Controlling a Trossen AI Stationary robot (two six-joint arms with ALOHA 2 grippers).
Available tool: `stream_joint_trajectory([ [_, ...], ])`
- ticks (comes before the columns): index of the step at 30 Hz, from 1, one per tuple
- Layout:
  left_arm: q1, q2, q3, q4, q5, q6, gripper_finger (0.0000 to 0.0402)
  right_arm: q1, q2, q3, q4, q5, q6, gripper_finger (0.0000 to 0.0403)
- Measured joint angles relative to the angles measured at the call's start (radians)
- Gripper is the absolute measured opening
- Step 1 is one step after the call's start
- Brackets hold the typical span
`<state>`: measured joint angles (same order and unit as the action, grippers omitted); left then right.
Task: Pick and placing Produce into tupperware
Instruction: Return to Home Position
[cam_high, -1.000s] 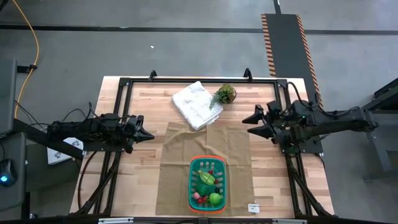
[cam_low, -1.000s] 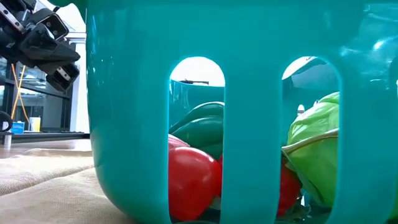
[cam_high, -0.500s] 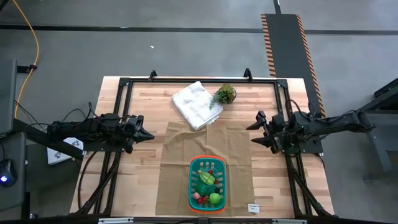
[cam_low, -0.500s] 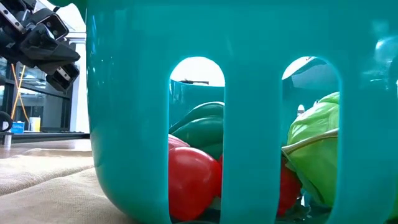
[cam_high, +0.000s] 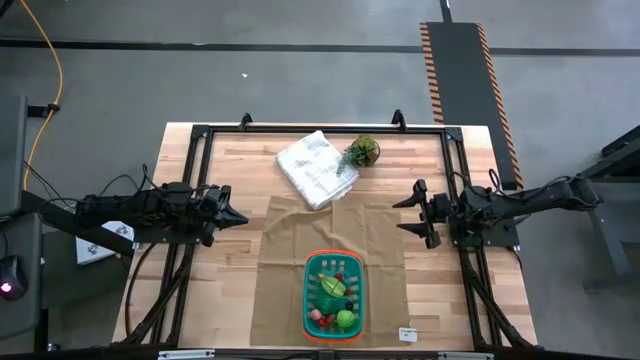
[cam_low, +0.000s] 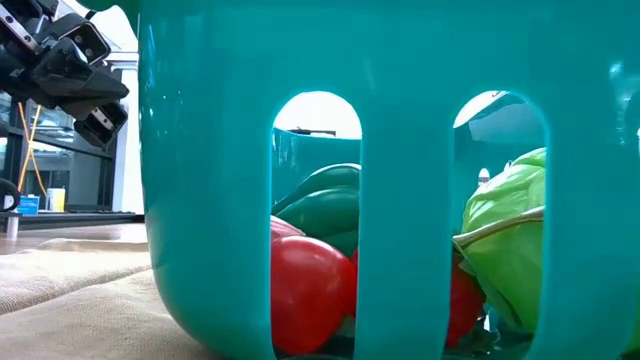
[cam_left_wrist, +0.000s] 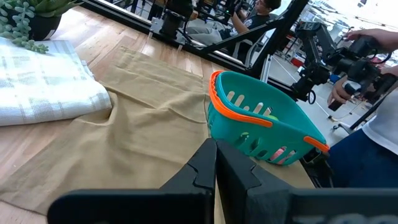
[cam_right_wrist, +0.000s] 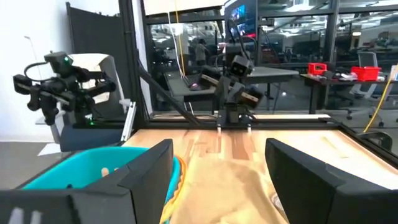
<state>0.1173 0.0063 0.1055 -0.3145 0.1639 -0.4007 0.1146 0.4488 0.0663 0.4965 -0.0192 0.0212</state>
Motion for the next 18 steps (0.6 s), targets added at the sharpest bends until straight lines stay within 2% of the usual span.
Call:
stream_joint_trajectory([
  [18,0.000,0.000,0.000,0.000,0.000,0.000,0.0001,0.000,-0.013,-0.057,0.060,0.065,0.004,0.0245],
])
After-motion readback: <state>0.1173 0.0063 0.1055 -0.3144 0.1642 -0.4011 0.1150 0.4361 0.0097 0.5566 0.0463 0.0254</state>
